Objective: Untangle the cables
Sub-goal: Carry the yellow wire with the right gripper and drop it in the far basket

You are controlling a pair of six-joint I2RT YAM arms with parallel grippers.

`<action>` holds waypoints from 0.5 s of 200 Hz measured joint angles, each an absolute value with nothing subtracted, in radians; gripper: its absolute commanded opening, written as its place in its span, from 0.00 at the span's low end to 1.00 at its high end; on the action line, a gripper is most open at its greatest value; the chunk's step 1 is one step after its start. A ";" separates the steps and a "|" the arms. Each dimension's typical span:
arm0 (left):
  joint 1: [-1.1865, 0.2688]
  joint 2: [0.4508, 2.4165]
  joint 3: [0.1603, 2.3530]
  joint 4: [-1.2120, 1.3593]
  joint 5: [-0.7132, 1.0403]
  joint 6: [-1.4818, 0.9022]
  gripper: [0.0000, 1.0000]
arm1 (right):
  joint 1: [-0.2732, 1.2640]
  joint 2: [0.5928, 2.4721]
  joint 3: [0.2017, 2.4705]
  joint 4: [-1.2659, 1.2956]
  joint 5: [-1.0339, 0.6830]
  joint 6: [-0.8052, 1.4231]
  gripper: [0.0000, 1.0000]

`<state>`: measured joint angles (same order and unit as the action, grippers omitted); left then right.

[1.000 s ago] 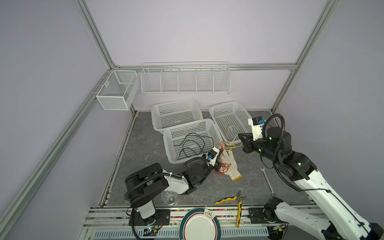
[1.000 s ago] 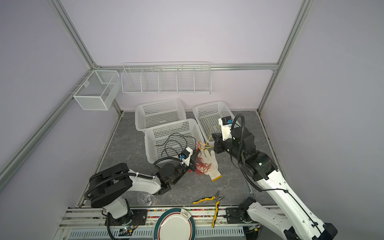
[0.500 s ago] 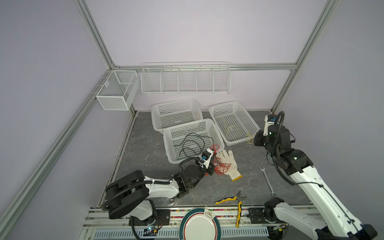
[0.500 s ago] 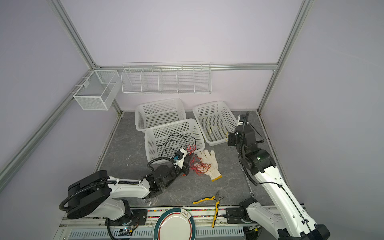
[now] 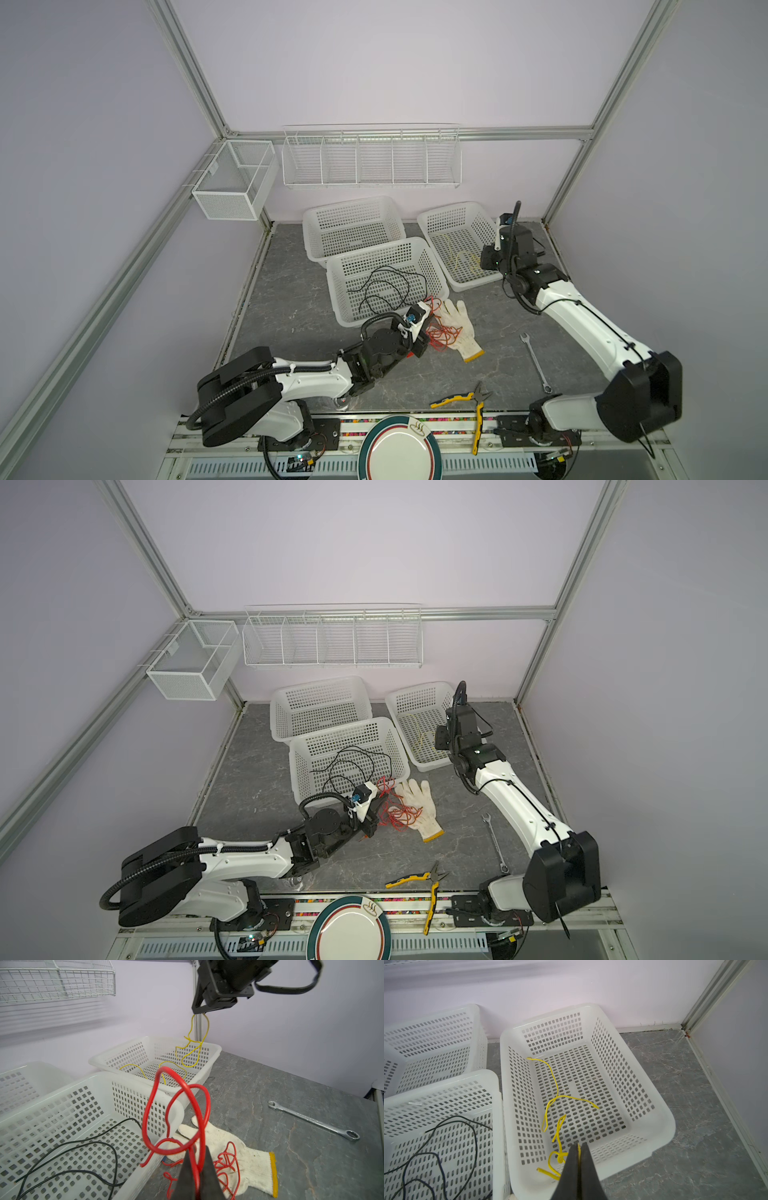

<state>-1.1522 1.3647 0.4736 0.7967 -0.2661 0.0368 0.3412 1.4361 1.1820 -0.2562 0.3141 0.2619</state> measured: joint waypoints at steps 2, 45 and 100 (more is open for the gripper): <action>-1.152 1.362 0.473 0.793 -0.264 0.037 0.00 | 0.340 1.446 1.185 -0.252 0.311 0.262 0.06; -1.152 1.276 0.474 0.724 -0.235 0.030 0.00 | 0.308 1.610 1.240 -0.191 0.269 0.267 0.06; -1.152 1.184 0.478 0.654 -0.233 0.030 0.00 | 0.283 1.704 1.239 -0.198 0.239 0.281 0.15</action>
<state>-1.1522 1.1839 0.4778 0.6544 -0.2325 0.0299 0.2829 1.7039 1.2392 -0.1978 0.2386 0.2813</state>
